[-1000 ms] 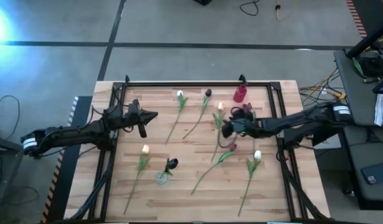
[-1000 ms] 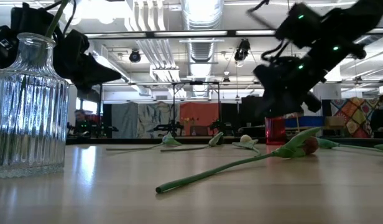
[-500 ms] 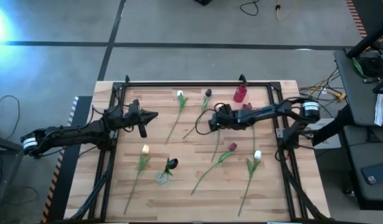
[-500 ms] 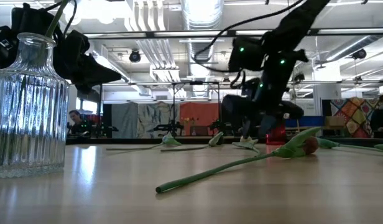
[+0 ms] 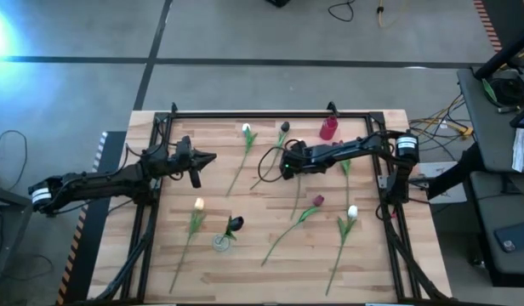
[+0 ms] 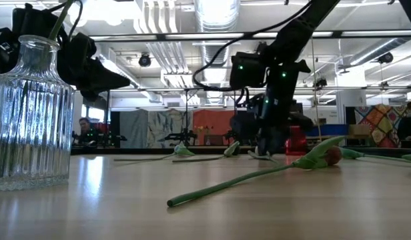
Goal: Sort flowers into vase by color
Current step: Put the top light yellow flower into the red vase
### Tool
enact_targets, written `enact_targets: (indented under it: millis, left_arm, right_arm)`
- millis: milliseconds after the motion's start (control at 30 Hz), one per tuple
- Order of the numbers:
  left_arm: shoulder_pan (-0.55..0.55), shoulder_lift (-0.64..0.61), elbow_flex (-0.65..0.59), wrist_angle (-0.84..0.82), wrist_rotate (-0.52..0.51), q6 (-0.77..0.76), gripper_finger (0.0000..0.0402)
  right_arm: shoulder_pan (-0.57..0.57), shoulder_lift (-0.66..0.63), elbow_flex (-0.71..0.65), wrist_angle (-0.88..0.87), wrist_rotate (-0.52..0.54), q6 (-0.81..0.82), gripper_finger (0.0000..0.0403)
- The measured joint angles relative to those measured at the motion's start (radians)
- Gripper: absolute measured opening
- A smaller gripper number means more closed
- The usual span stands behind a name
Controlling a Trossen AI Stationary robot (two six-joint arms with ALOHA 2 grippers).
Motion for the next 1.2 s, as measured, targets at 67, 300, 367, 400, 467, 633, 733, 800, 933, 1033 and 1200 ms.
enact_targets:
  millis: [67,300,367,400,467,633,733,800,933,1033,1200]
  left_arm:
    - [0.000,-0.001,0.000,0.000,0.000,0.000,0.0000]
    - [0.000,-0.002,0.000,0.005,0.000,-0.004,0.0000]
    - [0.000,-0.001,0.000,0.005,0.000,-0.004,0.0000]
    - [0.000,-0.001,0.000,0.005,0.000,-0.004,0.0000]
    - [0.000,-0.001,0.000,0.005,-0.002,-0.004,0.0000]
    - [0.000,0.001,-0.002,0.005,-0.005,-0.001,0.0000]
    - [0.000,0.002,-0.002,0.005,-0.006,0.001,0.0000]
    - [0.000,0.002,-0.002,0.005,-0.006,0.001,0.0000]
    - [0.000,0.002,-0.002,0.005,-0.008,0.007,0.0000]
    - [0.000,0.002,-0.002,0.005,-0.009,0.008,0.0000]
    - [0.000,0.004,-0.002,0.005,-0.009,0.008,0.0000]
  right_arm:
    - [0.000,-0.014,-0.003,0.001,-0.007,-0.020,0.0045]
    - [0.002,-0.140,-0.021,0.003,0.094,-0.124,0.0014]
    - [0.003,-0.196,-0.034,0.002,0.156,-0.153,0.0014]
    - [0.003,-0.229,-0.041,0.004,0.185,-0.173,0.0014]
    - [0.003,-0.296,-0.053,0.005,0.254,-0.207,0.0013]
    - [0.013,-0.464,-0.086,0.015,0.466,-0.343,0.0013]
    - [0.028,-0.557,-0.121,0.088,0.597,-0.458,0.0013]
    - [0.035,-0.610,-0.150,0.163,0.661,-0.545,0.0013]
    - [0.033,-0.689,-0.227,0.427,0.719,-0.758,0.0013]
    - [0.019,-0.718,-0.296,0.696,0.727,-0.987,0.0013]
    - [-0.014,-0.730,-0.379,1.133,0.690,-1.336,0.0012]
